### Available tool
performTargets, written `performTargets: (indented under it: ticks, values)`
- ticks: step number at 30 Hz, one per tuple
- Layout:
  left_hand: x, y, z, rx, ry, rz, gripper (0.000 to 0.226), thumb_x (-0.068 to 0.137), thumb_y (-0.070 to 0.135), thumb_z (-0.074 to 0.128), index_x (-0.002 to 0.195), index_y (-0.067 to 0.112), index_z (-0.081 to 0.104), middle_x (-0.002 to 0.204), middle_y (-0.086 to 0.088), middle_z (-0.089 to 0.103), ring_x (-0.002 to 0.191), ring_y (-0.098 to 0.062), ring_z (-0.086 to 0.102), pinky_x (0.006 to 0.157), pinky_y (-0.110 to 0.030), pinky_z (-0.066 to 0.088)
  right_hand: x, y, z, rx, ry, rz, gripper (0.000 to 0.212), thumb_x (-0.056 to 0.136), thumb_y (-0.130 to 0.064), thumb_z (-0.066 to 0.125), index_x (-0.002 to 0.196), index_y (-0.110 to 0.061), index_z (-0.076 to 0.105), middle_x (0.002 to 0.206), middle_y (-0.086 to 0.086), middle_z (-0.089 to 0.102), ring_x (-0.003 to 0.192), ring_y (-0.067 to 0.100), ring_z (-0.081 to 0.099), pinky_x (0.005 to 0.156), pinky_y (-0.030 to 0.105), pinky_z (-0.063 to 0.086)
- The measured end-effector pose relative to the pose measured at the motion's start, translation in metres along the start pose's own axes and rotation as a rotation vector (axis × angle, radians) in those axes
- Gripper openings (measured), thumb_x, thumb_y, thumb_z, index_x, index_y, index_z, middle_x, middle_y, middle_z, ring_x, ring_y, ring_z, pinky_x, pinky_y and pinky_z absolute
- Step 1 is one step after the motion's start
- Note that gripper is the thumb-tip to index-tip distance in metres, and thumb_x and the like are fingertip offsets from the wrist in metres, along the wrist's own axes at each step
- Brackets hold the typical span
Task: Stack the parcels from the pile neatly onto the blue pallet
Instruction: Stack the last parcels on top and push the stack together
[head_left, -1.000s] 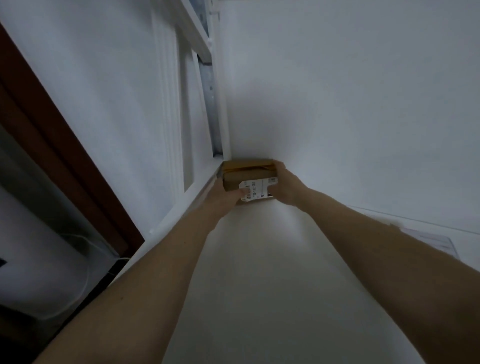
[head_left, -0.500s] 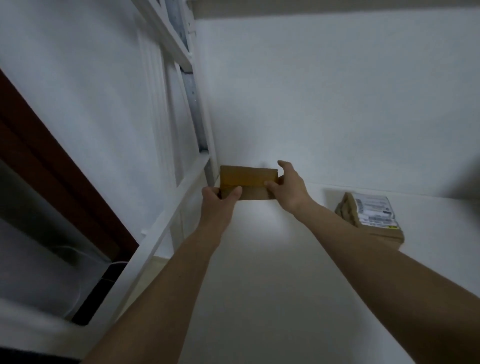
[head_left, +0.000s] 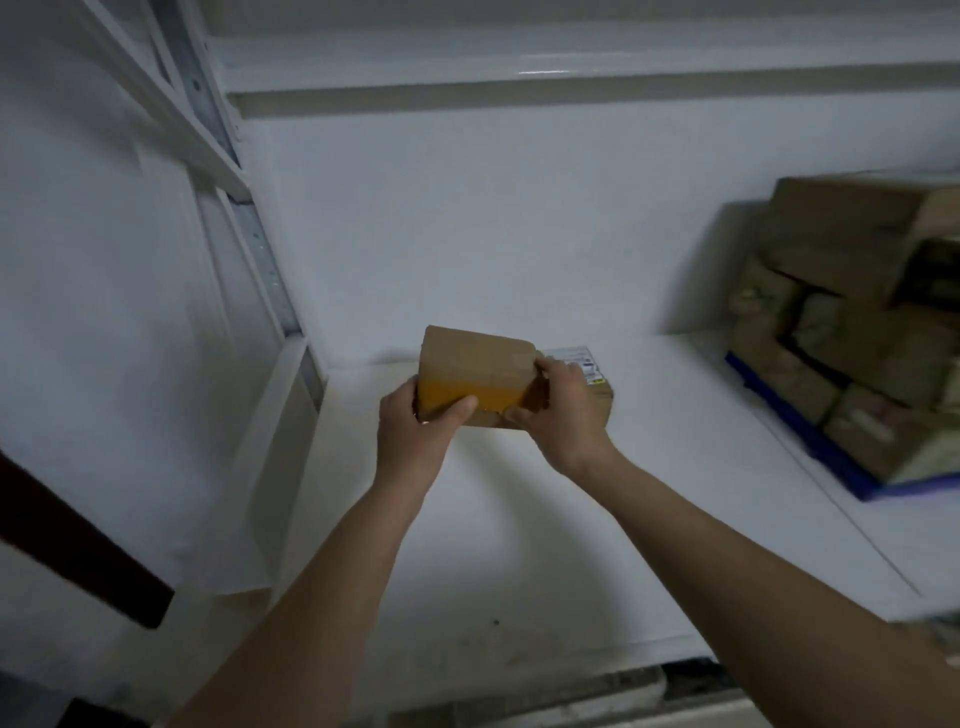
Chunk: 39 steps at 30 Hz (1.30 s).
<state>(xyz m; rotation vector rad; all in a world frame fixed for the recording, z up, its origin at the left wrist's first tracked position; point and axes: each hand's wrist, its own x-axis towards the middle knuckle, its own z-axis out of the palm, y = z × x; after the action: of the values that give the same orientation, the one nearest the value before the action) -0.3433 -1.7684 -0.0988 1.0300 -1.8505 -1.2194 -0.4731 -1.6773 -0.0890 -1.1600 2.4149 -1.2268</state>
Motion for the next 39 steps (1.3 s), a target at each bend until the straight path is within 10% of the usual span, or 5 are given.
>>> performTargets:
  ticks: [11, 19, 28, 39]
  values:
    - [-0.069, 0.077, 0.105, 0.024, -0.214, 0.033, 0.070, 0.068, 0.045, 0.081, 0.121, 0.013, 0.048, 0.118, -0.005, 0.053, 0.103, -0.021, 0.058, 0.088, -0.039, 0.053, -0.075, 0.059, -0.143, -0.133, 0.210, 0.063, 0.061, 0.077, -0.022, 0.073, 0.130, -0.013, 0.044, 0.118, 0.003, 0.044, 0.089, 0.010, 0.040, 0.057, 0.011, 0.031]
    - [-0.154, 0.148, 0.228, 0.092, -0.351, 0.080, 0.078, 0.070, 0.052, 0.077, 0.125, 0.013, 0.038, 0.123, -0.005, 0.046, 0.103, -0.021, 0.051, 0.077, -0.030, 0.047, -0.140, 0.124, -0.283, -0.194, 0.311, 0.102, 0.074, 0.072, -0.021, 0.080, 0.134, -0.012, 0.040, 0.128, 0.006, 0.042, 0.113, 0.020, 0.044, 0.085, 0.023, 0.036]
    - [-0.245, 0.202, 0.365, -0.032, -0.494, 0.126, 0.078, 0.075, 0.048, 0.075, 0.137, 0.017, 0.038, 0.134, -0.002, 0.049, 0.120, -0.023, 0.050, 0.099, -0.040, 0.046, -0.201, 0.224, -0.416, -0.231, 0.409, 0.147, 0.073, 0.069, -0.023, 0.082, 0.130, -0.013, 0.043, 0.127, 0.006, 0.042, 0.114, 0.021, 0.044, 0.084, 0.022, 0.035]
    - [-0.282, 0.275, 0.476, -0.389, -0.410, -0.159, 0.063, 0.081, 0.046, 0.069, 0.132, 0.027, 0.037, 0.129, -0.005, 0.046, 0.110, -0.029, 0.055, 0.074, -0.046, 0.059, -0.212, 0.297, -0.490, -0.197, 0.490, 0.088, 0.063, 0.074, -0.043, 0.075, 0.124, -0.018, 0.045, 0.110, -0.008, 0.042, 0.103, 0.009, 0.041, 0.083, 0.024, 0.038]
